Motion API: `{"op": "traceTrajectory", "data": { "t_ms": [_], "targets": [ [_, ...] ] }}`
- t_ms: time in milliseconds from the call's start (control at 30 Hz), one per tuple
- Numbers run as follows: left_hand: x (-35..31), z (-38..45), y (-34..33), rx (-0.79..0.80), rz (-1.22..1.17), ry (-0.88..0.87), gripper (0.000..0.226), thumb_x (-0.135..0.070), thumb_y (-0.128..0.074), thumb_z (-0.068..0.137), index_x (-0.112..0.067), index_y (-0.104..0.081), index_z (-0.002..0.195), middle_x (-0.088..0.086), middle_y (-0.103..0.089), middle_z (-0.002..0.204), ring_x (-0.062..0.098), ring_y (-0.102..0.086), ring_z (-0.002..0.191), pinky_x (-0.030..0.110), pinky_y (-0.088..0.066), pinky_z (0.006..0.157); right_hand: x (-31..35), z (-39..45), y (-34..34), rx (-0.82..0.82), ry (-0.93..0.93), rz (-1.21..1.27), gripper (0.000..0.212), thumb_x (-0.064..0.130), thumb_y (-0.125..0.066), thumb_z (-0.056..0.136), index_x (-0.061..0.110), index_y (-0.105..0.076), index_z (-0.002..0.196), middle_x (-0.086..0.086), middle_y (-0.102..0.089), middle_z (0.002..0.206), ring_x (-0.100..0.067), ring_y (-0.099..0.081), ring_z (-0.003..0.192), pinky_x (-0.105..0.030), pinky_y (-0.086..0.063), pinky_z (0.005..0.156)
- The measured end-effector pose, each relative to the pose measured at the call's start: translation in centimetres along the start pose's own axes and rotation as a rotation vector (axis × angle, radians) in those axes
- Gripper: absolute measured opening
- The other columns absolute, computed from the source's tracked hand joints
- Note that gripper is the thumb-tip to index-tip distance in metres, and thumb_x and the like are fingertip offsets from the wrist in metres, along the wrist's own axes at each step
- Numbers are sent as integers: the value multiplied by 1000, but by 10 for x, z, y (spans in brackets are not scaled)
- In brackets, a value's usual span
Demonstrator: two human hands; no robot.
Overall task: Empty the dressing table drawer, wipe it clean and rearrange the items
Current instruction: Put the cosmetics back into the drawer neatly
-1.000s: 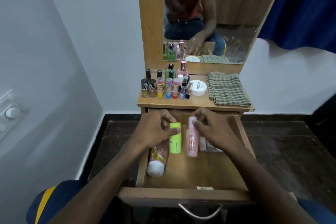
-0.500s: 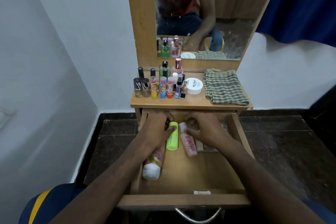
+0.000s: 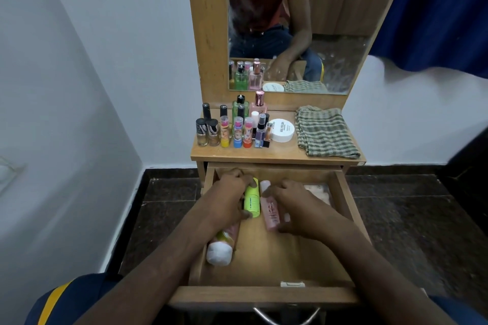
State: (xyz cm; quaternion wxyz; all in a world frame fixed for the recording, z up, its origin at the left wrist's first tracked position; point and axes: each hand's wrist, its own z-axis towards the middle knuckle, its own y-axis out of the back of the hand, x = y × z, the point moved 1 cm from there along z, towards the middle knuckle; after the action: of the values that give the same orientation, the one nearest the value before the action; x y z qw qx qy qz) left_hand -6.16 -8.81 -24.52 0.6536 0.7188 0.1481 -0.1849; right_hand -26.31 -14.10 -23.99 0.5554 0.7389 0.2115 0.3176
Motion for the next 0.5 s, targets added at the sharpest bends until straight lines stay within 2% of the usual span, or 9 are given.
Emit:
{"op": "traceTrajectory", "data": {
  "t_ms": [100, 167, 233, 300, 400, 500],
  "targets": [
    [-4, -7, 3, -22, 30, -22, 73, -36, -91, 77, -27, -55, 140, -5, -51, 139, 14, -59, 110, 33, -57, 95, 0, -9, 8, -48, 45, 13, 77, 45, -86, 80, 35, -49, 146, 12, -49, 133, -8, -49, 116, -28, -50, 94],
    [-11, -11, 17, -76, 15, -83, 60, -46, -86, 82, -27, -61, 133, -8, -61, 126, 8, -61, 103, 33, -60, 89, 2, -14, 26, -155, 92, 62, 54, 46, -81, 86, 33, -61, 134, 21, -53, 118, 2, -49, 99, -21, -44, 83],
    [-20, -13, 40, -159, -52, -172, 37, -47, -79, 89, -26, -70, 119, -12, -70, 105, 2, -65, 88, 31, -62, 79, 5, -16, 52, -356, 98, 127, 29, 39, -80, 88, 30, -73, 115, 21, -64, 99, 3, -58, 84, -15, -44, 74],
    [-30, -11, 72, -308, -139, -226, 19, -42, -75, 94, -29, -77, 109, -18, -72, 93, -3, -67, 83, 19, -60, 74, 7, -18, 81, -604, 66, 259, 15, 31, -82, 86, 29, -78, 101, 17, -71, 88, 0, -64, 79, -12, -48, 68],
    [-33, 0, 119, -618, -180, -203, 13, -42, -74, 96, -33, -79, 104, -25, -70, 87, -6, -66, 80, 8, -51, 69, 15, -4, 118, -827, 22, 447, 9, 27, -80, 90, 27, -80, 100, 17, -75, 88, 0, -68, 84, -11, -51, 69],
    [-23, 26, 152, -753, -160, -92, 13, -45, -73, 96, -36, -79, 103, -23, -72, 89, -2, -65, 76, 21, -52, 68, 16, 33, 142, -868, 17, 458, 18, 30, -78, 93, 26, -78, 110, 17, -75, 91, 6, -68, 84, -8, -47, 67]
  ]
}}
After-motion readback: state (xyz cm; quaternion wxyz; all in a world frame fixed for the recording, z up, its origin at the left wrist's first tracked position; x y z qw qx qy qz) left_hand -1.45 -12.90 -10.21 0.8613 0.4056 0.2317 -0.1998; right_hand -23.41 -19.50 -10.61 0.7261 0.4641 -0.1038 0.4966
